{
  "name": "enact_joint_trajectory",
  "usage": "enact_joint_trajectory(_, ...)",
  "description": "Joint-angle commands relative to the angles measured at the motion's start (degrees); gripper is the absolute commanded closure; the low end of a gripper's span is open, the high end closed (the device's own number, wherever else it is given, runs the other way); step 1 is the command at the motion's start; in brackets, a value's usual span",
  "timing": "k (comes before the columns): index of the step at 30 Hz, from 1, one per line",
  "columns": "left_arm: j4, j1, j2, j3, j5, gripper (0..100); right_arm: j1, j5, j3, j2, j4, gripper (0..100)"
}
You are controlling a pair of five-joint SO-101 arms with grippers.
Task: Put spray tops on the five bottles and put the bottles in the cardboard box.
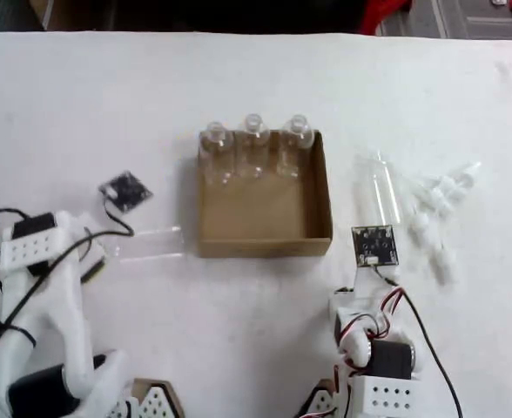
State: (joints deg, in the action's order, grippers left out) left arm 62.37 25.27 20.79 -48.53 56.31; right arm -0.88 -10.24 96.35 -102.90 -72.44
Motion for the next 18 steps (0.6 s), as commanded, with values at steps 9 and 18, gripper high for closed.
enact_joint_trajectory(9,13.80,-0.84,-5.93,24.00,-39.56,98,-0.48,0.26,0.53,-0.31,-0.31,98.2)
enact_joint_trajectory(18,14.42,-1.36,-6.02,28.57,-65.05,98,-0.48,0.26,0.53,-0.31,-0.31,98.2)
